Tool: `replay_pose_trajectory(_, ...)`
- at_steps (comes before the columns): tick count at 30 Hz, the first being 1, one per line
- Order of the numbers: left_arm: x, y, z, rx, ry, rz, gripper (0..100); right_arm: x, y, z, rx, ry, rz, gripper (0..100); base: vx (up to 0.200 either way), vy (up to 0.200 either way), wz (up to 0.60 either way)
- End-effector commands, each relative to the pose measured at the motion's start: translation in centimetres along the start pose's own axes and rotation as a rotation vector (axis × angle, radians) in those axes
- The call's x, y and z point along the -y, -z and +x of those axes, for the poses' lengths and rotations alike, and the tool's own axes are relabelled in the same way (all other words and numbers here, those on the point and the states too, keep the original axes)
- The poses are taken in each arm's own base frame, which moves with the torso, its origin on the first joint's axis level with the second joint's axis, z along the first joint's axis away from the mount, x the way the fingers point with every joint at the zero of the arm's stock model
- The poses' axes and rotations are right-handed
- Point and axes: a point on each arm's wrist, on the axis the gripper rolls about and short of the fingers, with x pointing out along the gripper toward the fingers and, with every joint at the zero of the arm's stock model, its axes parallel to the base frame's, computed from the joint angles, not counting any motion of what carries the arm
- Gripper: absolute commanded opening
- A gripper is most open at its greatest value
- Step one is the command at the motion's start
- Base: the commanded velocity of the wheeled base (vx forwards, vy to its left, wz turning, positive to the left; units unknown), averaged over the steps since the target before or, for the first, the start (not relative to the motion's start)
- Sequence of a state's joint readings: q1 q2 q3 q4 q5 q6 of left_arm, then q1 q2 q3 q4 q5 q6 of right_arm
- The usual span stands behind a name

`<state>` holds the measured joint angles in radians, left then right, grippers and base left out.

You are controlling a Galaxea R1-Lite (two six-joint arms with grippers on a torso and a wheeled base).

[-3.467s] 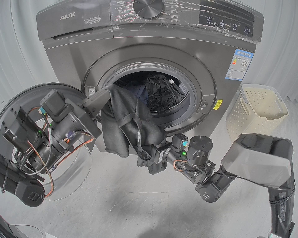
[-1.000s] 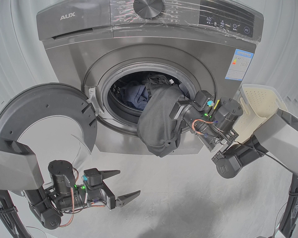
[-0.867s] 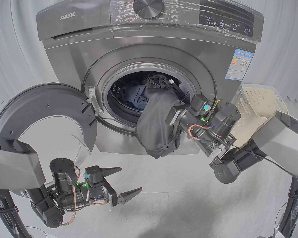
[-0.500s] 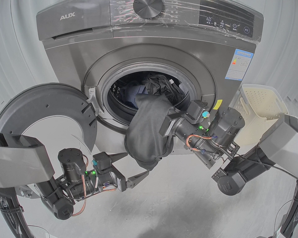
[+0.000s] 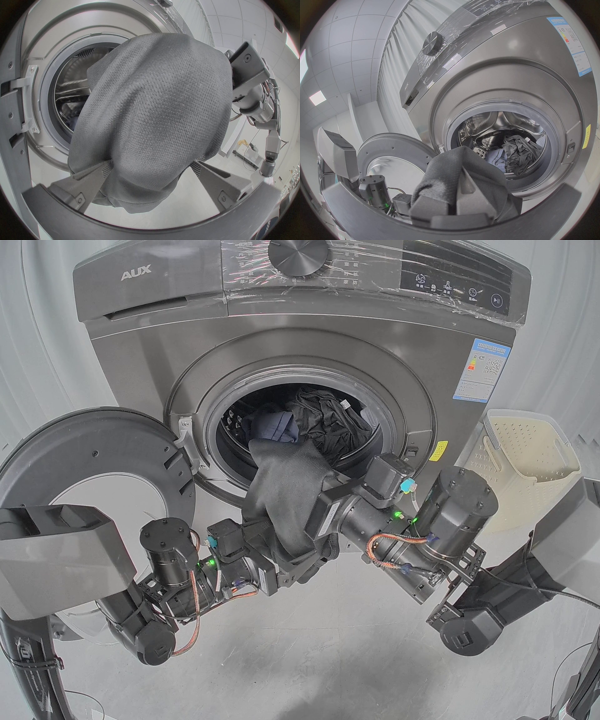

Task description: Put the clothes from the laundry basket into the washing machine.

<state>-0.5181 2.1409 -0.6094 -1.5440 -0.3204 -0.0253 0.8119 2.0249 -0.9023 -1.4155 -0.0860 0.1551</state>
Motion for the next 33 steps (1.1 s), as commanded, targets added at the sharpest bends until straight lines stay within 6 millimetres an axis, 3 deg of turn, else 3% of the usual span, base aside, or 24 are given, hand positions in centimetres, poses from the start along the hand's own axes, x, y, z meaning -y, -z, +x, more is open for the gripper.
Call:
replay_pose_trajectory(1,0.0,-0.2,0.3,0.014,0.006,0.001,100,-0.4,-0.5,-0.5,0.002,-0.009,0.003,0,0.0,0.0,0.0)
replay_pose_trajectory(11,1.8,-0.8,-1.2,-0.005,0.02,-0.003,100,1.2,-0.7,-0.1,0.009,0.032,-0.013,0,0.0,0.0,0.0)
replay_pose_trajectory(18,1.8,-1.2,-1.1,0.009,0.033,-0.004,100,1.5,-0.3,0.0,-0.002,0.039,-0.016,0,0.0,0.0,0.0)
replay_pose_trajectory(26,1.8,-0.4,0.2,0.008,0.039,-0.007,100,0.9,-0.2,-0.1,-0.008,0.024,-0.011,0,0.0,0.0,0.0)
replay_pose_trajectory(33,0.6,0.4,2.2,0.03,0.016,-0.018,100,-0.2,-0.1,-0.7,-0.02,-0.001,0.0,0,0.0,0.0,0.0)
